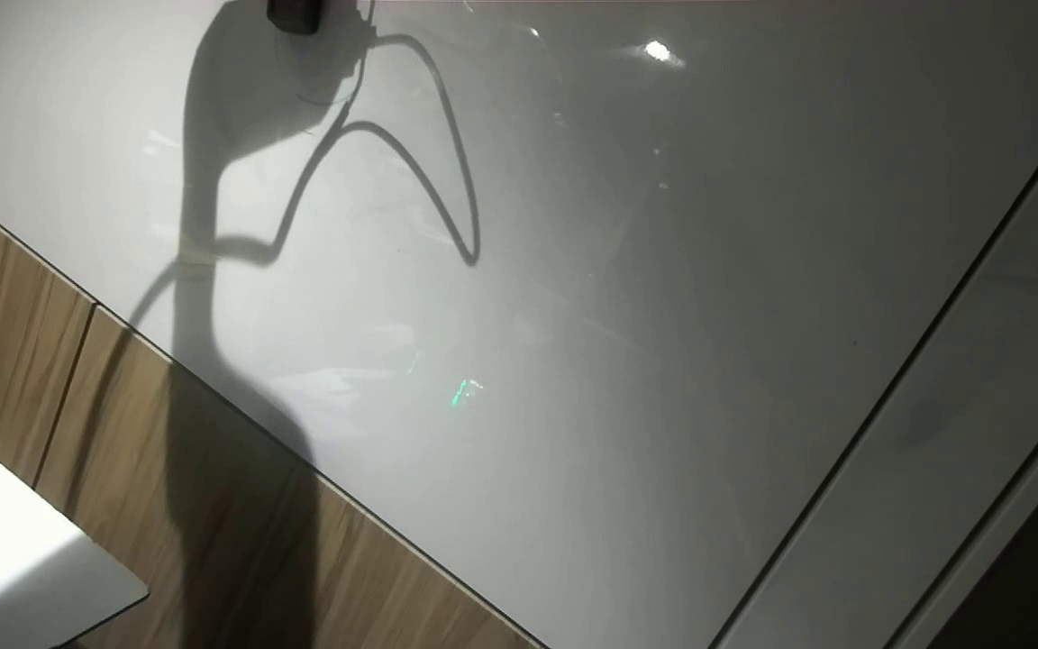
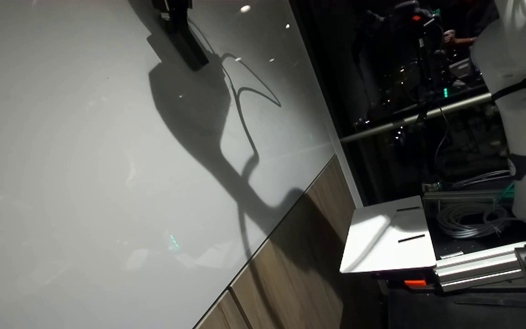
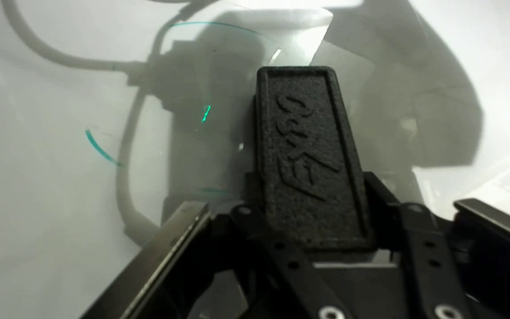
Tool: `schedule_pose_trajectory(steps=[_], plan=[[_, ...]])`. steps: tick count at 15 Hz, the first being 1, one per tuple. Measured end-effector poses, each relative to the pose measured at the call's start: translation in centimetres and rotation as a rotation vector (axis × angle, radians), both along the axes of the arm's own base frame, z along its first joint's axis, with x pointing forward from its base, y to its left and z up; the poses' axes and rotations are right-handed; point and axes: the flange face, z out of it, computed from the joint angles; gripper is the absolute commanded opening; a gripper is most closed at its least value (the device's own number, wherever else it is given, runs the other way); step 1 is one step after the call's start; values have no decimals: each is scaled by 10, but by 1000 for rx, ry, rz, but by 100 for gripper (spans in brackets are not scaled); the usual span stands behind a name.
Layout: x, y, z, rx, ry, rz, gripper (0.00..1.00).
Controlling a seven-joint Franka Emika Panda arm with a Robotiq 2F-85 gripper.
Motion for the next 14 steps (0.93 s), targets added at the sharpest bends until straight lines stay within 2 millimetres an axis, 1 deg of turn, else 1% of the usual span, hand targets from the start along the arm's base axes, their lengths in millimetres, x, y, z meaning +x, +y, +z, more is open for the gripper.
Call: schedule_pose_trajectory(steps=[4,6,8,12,14], plan=[[3,-3,-2,5,12,-7,31],[5,-1,-13,-2,32,-5,31],[9,7,-34,-15,63,8,31],[15,36,-89,-34,113,56,31],[17,44,-110,-41,129,70,31]])
